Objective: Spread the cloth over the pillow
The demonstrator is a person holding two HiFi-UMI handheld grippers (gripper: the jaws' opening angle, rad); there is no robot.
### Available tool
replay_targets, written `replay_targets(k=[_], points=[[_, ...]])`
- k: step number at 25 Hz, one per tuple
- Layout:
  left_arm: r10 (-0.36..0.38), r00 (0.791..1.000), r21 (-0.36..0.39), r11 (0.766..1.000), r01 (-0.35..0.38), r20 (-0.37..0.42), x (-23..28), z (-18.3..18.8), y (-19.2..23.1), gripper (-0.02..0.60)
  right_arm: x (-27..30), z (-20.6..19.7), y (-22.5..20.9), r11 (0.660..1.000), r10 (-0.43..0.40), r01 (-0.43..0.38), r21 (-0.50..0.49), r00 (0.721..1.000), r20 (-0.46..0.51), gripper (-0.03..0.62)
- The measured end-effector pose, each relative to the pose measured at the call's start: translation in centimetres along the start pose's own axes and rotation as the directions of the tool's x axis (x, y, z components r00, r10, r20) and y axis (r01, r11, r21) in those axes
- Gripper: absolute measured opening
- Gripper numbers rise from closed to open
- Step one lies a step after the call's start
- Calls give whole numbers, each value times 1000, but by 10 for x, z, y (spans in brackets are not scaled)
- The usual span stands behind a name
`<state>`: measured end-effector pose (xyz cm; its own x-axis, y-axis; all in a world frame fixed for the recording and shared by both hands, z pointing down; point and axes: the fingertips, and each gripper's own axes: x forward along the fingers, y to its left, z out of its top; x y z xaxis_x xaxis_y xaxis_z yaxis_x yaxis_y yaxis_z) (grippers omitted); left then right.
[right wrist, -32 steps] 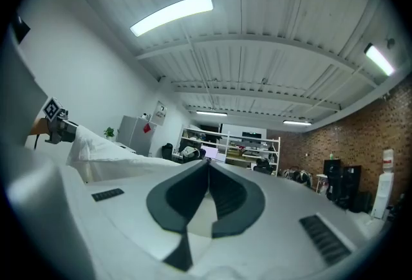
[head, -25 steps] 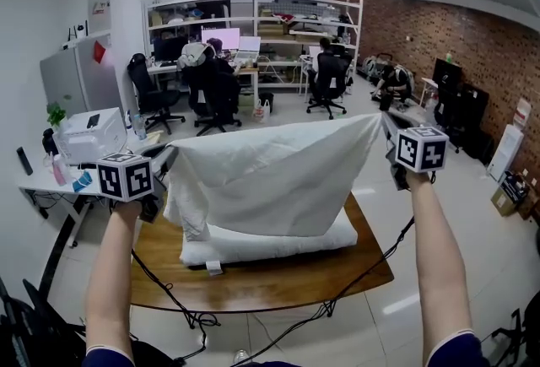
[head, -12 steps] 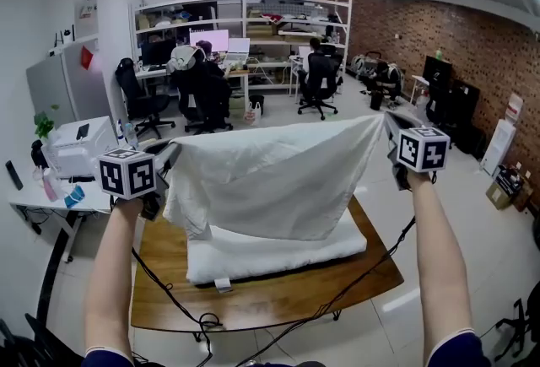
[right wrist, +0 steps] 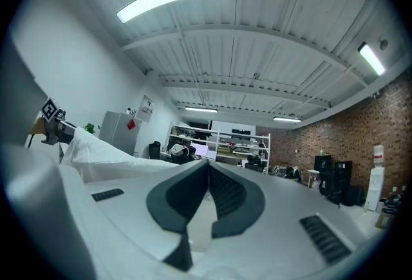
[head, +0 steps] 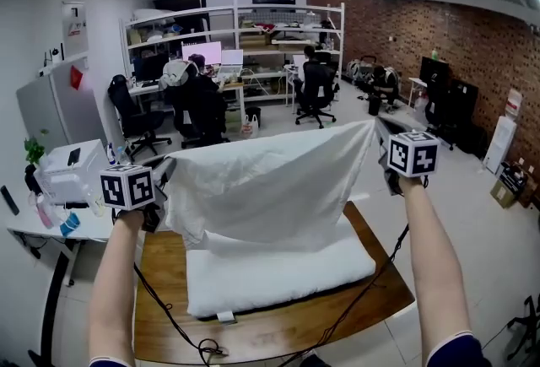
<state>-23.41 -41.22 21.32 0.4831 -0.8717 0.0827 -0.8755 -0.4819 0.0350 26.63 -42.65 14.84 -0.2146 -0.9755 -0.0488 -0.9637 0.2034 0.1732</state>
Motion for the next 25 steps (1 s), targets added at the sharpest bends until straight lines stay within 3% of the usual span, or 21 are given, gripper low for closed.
replay_targets(k=[3,8,12,21,25], points=[[47,999,2,999,-47,2,22,5,2,3,28,-7,-15,999,37,-37,19,999,17,3],[100,995,-75,992,-99,11,67,13,4,3,81,-18,-42,992,101,-104,70,994,40,3],[139,990,-59,989,-138,-1,96,22,15,3,120,-25,-57,988,130,-133,81,991,45,3],[96,995,7,995,-96,-22,173,20,24,3,166,-49,-95,988,62,-73,138,995,84,3],[73,997,3,997,-73,-5,195,19,29,3,175,-50,-106,989,41,-55,138,994,104,3]])
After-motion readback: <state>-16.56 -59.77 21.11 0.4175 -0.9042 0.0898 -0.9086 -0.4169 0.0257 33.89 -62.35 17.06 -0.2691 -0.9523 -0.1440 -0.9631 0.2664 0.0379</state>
